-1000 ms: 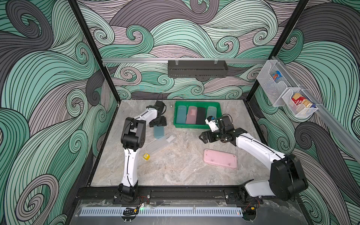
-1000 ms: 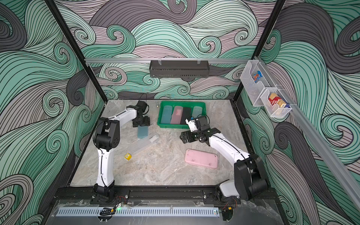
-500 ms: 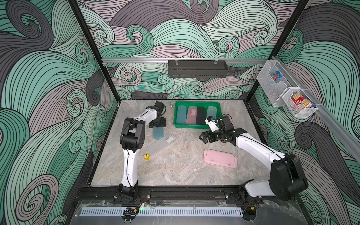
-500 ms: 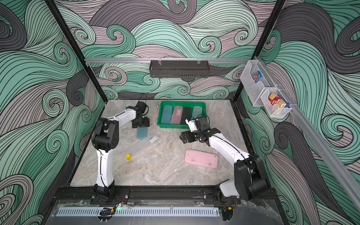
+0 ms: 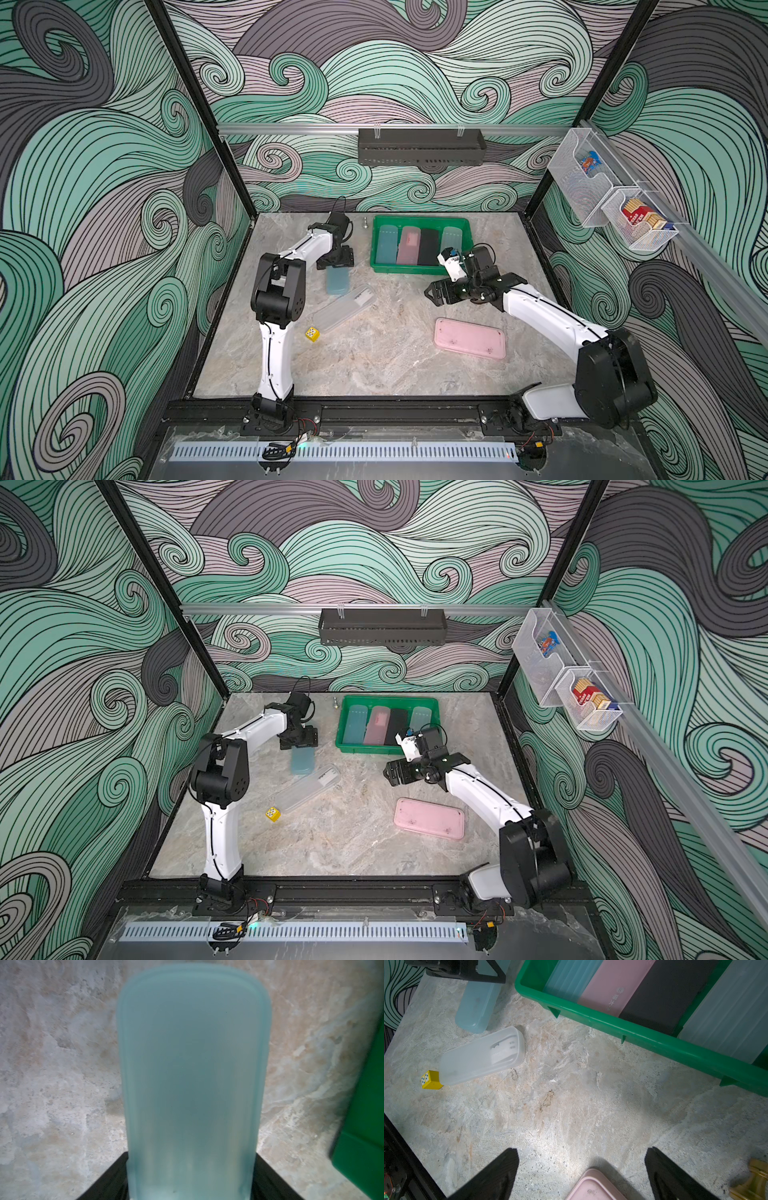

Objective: Put the pencil case into the storage box
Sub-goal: Pick up the pencil case from the center of the board.

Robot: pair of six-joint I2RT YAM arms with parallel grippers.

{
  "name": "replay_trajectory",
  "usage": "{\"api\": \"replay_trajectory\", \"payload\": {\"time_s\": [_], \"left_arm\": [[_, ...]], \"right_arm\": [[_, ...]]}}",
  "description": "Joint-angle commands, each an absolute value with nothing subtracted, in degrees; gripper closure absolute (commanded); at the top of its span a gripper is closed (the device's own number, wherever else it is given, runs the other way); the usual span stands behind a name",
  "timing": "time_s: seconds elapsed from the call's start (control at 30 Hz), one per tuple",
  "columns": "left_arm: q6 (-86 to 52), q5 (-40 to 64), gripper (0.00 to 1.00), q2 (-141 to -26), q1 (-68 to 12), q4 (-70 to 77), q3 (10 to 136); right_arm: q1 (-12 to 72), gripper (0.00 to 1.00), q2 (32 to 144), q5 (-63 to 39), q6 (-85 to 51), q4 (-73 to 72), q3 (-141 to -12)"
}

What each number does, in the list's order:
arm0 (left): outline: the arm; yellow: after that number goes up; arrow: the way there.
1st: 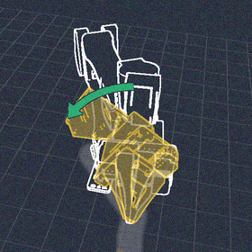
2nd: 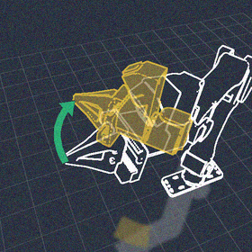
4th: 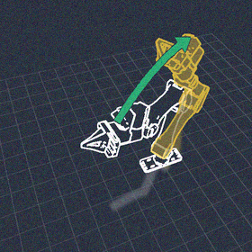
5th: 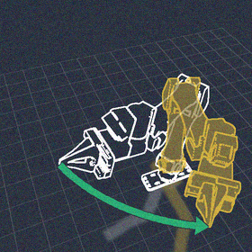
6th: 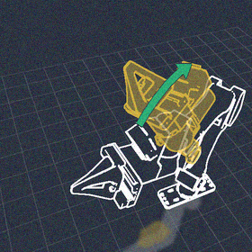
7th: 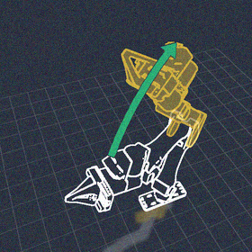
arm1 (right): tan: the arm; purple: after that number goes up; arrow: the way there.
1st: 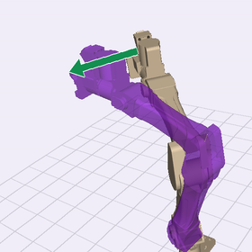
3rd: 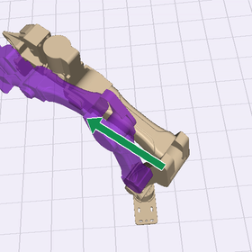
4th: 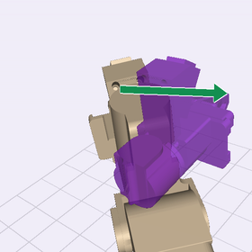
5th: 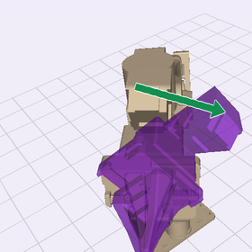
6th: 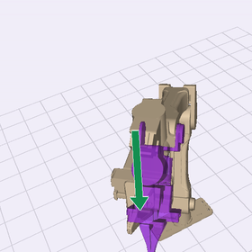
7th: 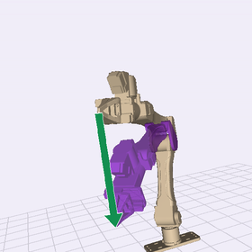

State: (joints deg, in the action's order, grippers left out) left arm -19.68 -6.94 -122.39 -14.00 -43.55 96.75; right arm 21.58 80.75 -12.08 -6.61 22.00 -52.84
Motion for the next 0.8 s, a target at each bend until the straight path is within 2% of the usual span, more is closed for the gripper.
{"api": "replay_trajectory", "payload": {"time_s": [0.0, 0.3, 0.77], "left_arm": [[-18.98, -6.59, 0.36, -119.44, -14.19, -46.34, 99.45], [-17.98, -2.86, 0.37, -117.98, -17.05, -48.57, 103.44], [-17.28, -4.89, 0.36, -124.31, -25.31, -52.06, 118.59]], "right_arm": [[21.88, 0.01, 80.75, -11.23, -6.42, 21.53, -52.12], [21.88, 0.01, 80.77, -10.71, -6.59, 21.45, -52.02], [21.81, 0.01, 80.23, -10.58, -6.71, 21.51, -51.85]]}}
